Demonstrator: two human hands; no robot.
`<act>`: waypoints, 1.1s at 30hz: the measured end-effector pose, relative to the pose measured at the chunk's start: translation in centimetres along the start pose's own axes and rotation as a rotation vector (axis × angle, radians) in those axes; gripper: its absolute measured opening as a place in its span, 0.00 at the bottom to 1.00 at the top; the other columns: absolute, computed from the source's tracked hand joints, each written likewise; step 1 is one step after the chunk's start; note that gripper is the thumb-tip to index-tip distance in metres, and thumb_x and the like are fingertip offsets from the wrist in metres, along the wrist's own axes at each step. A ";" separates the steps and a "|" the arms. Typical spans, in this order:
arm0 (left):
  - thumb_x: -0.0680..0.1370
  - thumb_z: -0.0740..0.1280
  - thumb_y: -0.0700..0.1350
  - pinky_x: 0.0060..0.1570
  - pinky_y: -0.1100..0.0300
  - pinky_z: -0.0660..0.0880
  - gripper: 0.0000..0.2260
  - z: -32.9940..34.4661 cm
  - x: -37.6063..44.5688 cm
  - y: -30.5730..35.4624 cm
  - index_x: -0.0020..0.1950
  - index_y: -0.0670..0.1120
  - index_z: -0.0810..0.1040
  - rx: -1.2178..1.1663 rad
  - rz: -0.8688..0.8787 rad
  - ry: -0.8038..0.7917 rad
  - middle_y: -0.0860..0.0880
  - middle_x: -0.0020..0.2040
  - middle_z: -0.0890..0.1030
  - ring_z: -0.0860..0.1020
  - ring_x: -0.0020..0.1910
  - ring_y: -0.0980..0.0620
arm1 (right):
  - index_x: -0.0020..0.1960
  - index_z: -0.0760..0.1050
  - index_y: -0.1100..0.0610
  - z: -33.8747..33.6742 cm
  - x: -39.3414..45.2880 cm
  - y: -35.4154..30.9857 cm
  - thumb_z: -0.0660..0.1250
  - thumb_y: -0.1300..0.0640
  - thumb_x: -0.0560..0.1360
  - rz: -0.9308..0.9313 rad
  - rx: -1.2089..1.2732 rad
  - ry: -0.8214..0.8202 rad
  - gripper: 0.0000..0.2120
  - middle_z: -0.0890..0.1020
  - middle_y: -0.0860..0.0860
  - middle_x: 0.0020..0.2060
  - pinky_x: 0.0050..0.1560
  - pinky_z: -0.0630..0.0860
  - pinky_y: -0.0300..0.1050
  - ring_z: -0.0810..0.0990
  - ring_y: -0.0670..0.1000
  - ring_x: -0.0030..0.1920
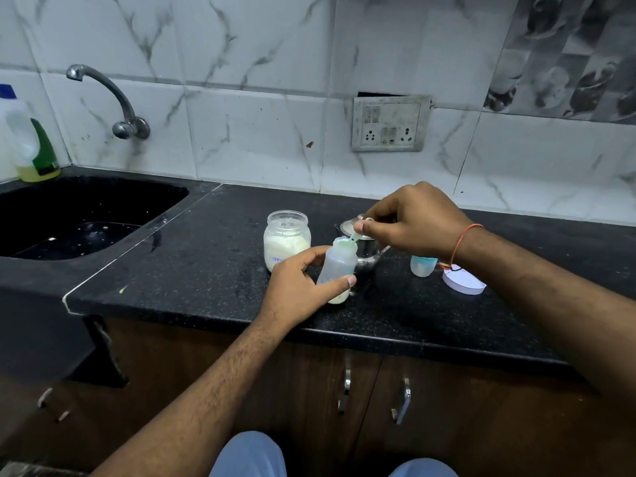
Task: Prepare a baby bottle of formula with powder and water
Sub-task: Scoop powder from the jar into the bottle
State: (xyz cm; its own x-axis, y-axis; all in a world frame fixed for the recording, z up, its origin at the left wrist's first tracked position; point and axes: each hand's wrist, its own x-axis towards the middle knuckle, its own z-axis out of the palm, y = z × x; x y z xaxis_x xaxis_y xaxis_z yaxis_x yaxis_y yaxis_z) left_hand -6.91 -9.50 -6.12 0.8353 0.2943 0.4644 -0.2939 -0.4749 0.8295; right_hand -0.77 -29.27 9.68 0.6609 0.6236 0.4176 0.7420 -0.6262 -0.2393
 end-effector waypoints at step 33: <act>0.63 0.89 0.58 0.73 0.51 0.76 0.54 -4.8 3.8 -3.0 0.84 0.54 0.65 0.132 -0.238 0.075 0.54 0.73 0.80 0.79 0.72 0.51 | 0.46 0.88 0.48 2.9 5.0 0.7 0.72 0.40 0.78 0.201 0.380 0.237 0.13 0.87 0.43 0.44 0.53 0.79 0.47 0.85 0.49 0.48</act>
State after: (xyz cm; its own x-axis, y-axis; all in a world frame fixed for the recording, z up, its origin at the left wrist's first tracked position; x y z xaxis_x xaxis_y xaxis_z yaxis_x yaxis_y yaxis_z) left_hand -5.09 -3.03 -5.38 0.8354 0.4684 0.2874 -0.0269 -0.4875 0.8727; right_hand 3.38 -25.25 9.08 0.7841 0.3567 0.5080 0.6203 -0.4808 -0.6198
